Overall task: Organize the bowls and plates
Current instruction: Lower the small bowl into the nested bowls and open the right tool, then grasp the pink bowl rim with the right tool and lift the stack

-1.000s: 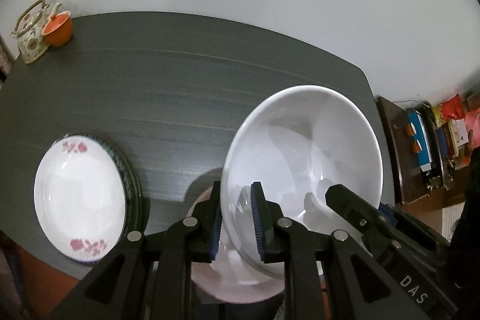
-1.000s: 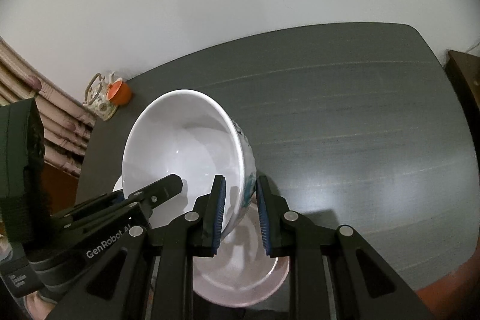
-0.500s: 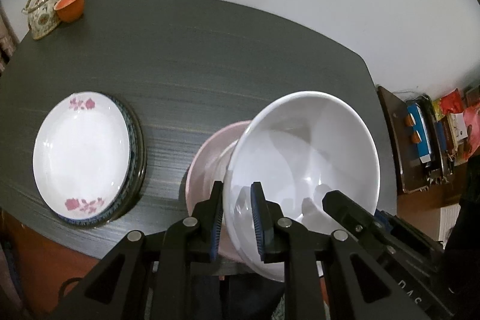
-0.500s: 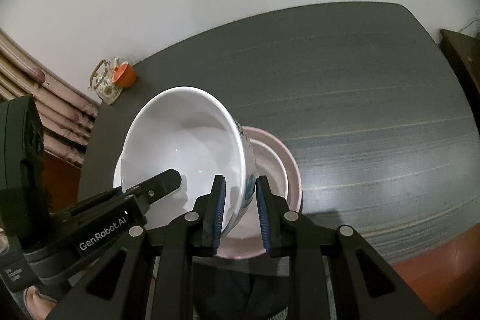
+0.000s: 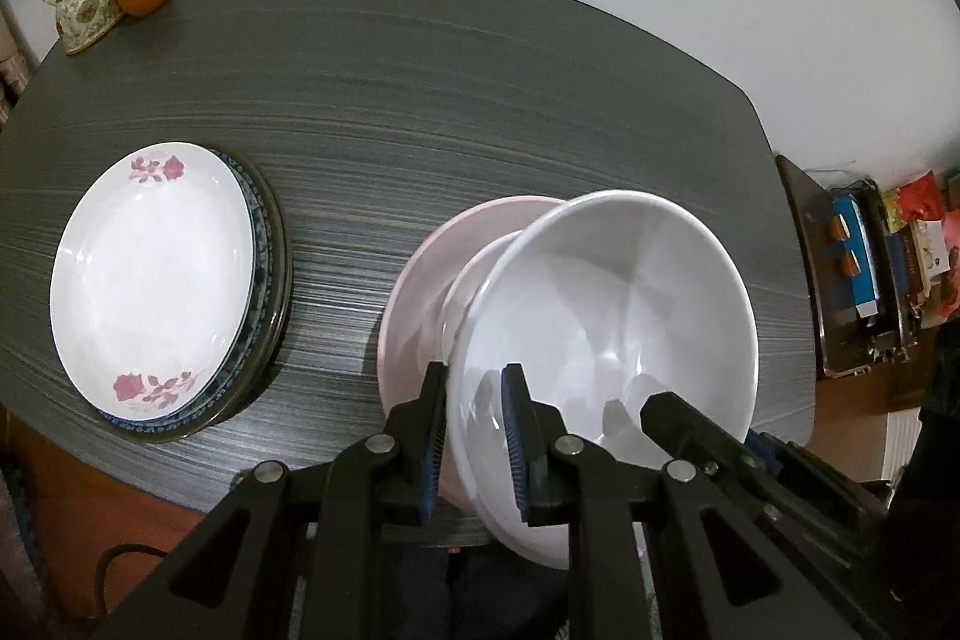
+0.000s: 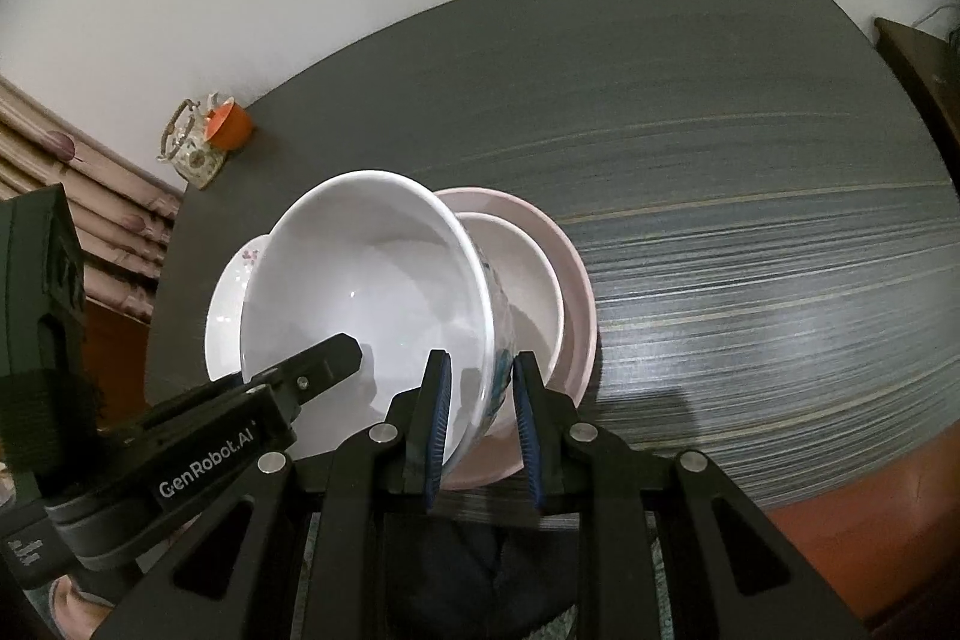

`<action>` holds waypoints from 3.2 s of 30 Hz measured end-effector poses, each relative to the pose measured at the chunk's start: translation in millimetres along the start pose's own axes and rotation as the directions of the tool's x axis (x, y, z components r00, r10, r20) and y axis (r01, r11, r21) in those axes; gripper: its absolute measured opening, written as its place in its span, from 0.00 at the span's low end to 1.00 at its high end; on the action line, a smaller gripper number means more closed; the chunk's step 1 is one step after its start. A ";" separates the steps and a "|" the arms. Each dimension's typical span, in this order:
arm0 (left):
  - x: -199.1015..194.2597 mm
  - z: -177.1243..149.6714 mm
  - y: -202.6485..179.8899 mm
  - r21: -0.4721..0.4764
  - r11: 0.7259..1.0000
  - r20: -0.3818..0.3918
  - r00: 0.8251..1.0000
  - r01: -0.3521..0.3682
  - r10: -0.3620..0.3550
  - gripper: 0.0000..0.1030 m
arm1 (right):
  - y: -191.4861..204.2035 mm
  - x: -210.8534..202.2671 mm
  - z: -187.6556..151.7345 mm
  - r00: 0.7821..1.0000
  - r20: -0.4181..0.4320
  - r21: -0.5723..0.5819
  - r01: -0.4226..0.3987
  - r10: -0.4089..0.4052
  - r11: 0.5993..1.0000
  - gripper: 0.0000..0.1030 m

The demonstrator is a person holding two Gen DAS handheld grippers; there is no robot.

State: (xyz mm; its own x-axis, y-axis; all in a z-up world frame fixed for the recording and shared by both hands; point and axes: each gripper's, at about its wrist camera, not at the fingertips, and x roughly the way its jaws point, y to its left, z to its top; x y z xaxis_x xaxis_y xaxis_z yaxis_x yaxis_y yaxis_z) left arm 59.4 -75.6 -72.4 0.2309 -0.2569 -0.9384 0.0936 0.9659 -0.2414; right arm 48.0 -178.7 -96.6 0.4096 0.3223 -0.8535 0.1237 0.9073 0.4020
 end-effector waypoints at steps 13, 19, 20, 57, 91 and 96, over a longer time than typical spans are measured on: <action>11.8 2.8 -6.6 0.003 1.000 -0.023 1.000 -0.016 0.016 0.18 | -8.7 11.0 -2.7 1.000 -0.023 0.010 0.015 -0.015 1.000 0.22; 14.8 2.8 -13.3 0.012 0.999 -0.007 0.999 -0.043 0.043 0.18 | -7.7 17.8 -1.5 0.999 -0.037 0.005 0.019 -0.019 1.000 0.22; 15.1 2.8 -13.4 0.014 0.999 -0.005 0.999 -0.047 0.047 0.18 | -7.4 18.6 -0.6 0.999 -0.039 0.002 0.020 -0.020 1.000 0.22; 13.5 3.6 -1.9 0.005 1.000 0.015 1.000 -0.010 0.010 0.27 | -10.9 16.8 -1.6 0.999 -0.011 -0.009 0.033 -0.034 0.999 0.39; -17.1 2.3 60.8 -0.163 0.981 0.040 0.994 0.107 -0.102 0.50 | -63.6 -19.8 -5.9 0.996 0.019 0.141 0.087 -0.090 0.986 0.56; -14.0 -2.3 62.0 -0.169 0.977 0.059 0.991 0.131 -0.122 0.50 | -74.9 -20.4 -11.2 0.998 -0.002 0.172 0.062 -0.063 0.983 0.57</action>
State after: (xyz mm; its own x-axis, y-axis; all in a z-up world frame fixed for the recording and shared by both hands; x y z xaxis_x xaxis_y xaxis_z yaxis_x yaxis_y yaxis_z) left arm 59.8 -12.0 -74.8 0.2748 -0.3745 -0.8856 -0.0422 0.9154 -0.4002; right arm 20.2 -250.2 -113.0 0.3990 0.2652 -0.8778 0.3026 0.8655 0.3991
